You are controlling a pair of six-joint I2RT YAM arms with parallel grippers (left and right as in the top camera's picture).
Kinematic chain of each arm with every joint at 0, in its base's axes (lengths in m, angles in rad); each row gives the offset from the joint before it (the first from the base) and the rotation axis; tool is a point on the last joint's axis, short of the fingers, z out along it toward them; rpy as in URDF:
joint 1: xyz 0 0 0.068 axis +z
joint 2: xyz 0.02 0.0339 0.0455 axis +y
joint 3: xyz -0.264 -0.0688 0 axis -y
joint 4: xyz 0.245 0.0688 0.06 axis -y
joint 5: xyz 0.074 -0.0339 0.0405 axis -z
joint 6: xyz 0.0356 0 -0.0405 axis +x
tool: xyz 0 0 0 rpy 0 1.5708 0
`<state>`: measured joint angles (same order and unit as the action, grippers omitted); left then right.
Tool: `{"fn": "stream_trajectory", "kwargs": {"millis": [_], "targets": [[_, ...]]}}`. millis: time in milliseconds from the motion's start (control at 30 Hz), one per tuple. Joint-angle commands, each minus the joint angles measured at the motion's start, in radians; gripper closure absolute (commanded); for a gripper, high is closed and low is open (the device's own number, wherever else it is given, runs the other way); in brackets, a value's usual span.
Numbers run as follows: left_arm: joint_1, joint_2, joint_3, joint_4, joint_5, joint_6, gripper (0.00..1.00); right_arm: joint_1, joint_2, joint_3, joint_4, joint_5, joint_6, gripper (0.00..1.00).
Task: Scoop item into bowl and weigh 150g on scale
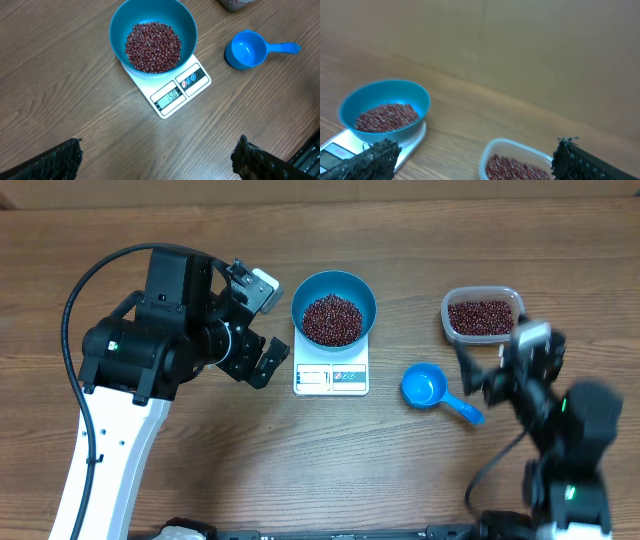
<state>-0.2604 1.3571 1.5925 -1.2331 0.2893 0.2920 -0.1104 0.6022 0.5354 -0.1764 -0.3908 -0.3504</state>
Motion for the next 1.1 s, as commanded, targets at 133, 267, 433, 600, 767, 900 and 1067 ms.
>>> {"fn": "stream_trajectory", "kwargs": {"millis": [133, 267, 433, 600, 767, 900, 1067], "targets": [[-0.002, -0.004, 0.014, 0.003, 0.015, 0.015, 0.00, 0.005, -0.347, -0.230, 0.064, -0.101, 0.033, 0.00], [-0.002, -0.004, 0.014, 0.003, 0.015, 0.015, 0.00, 0.005, -0.442, -0.280, 0.063, -0.087, 0.033, 0.00], [-0.002, -0.004, 0.014, 0.003, 0.015, 0.015, 0.00, 0.005, -0.514, -0.332, 0.071, -0.004, 0.035, 0.00], [-0.002, -0.004, 0.014, 0.003, 0.015, 0.015, 0.00, 0.009, -0.566, -0.354, 0.070, 0.126, 0.145, 0.00], [-0.002, -0.004, 0.014, 0.003, 0.015, 0.015, 0.01, 0.013, -0.600, -0.380, 0.070, 0.200, 0.171, 0.00], [-0.002, -0.004, 0.014, 0.003, 0.015, 0.015, 0.00, 0.028, -0.600, -0.402, 0.075, 0.235, 0.171, 0.00], [-0.002, -0.004, 0.014, 0.003, 0.015, 0.015, 0.00, 0.061, -0.600, -0.429, 0.079, 0.302, 0.171, 0.00]]}}
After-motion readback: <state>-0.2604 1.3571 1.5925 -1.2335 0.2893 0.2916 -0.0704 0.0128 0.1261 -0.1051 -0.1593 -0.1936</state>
